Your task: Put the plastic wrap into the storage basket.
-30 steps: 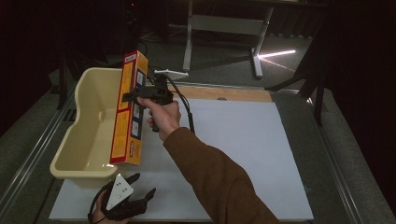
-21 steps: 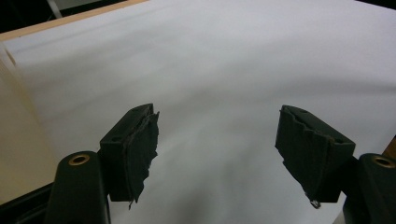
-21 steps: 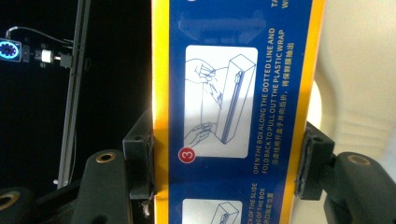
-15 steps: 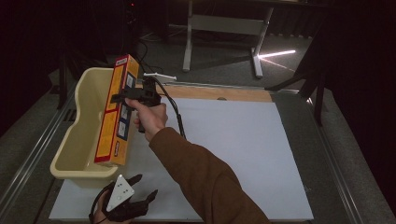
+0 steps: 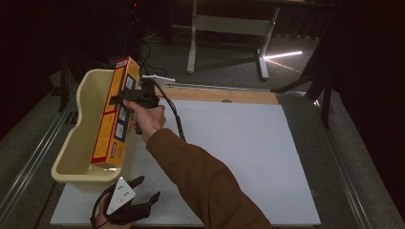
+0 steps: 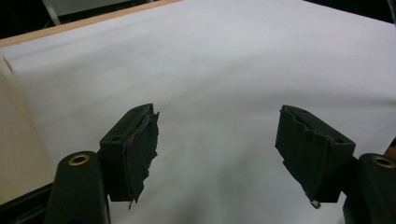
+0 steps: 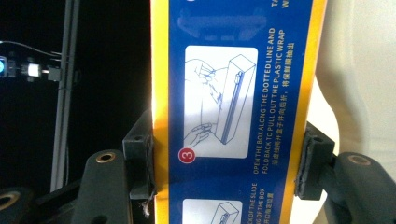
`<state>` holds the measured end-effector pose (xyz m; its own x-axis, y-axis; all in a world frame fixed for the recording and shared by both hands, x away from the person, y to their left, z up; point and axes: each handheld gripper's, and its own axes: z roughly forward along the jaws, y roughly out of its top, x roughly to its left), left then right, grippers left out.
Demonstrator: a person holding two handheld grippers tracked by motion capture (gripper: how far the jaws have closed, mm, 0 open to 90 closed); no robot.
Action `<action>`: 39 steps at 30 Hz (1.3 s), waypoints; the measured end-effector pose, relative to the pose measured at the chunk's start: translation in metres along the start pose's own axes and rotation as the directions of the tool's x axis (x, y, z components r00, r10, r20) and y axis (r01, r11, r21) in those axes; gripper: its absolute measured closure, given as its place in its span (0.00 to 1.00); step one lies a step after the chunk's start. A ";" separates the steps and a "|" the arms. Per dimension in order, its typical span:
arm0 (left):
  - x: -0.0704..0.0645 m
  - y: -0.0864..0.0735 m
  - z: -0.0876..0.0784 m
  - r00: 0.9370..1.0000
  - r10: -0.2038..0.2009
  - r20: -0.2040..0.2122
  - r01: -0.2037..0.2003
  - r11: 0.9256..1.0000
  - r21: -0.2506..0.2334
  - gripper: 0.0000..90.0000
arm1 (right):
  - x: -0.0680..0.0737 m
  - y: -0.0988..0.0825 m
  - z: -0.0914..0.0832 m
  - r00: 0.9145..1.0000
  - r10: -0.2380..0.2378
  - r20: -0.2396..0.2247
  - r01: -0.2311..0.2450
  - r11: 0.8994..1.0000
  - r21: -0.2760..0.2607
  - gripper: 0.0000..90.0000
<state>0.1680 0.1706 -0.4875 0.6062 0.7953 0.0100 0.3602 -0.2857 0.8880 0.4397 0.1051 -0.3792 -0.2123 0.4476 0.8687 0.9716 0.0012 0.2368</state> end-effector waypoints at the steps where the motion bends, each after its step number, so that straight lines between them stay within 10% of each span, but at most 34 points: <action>1: 0.000 0.000 0.000 1.000 -0.002 0.000 0.002 1.000 -0.001 0.32 | 0.001 0.000 0.002 1.000 -0.002 0.008 0.002 1.000 0.001 0.43; 39: 0.003 0.000 0.002 1.000 -0.014 0.009 0.014 1.000 0.007 0.32 | -0.008 -0.006 0.030 0.990 0.006 0.139 -0.024 0.992 0.123 0.38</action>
<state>0.1709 0.1715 -0.4885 0.6074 0.7943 -0.0068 0.3736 -0.2781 0.8849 0.4386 0.1280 -0.4006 -0.1895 0.5677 0.8012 0.9818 0.1003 0.1612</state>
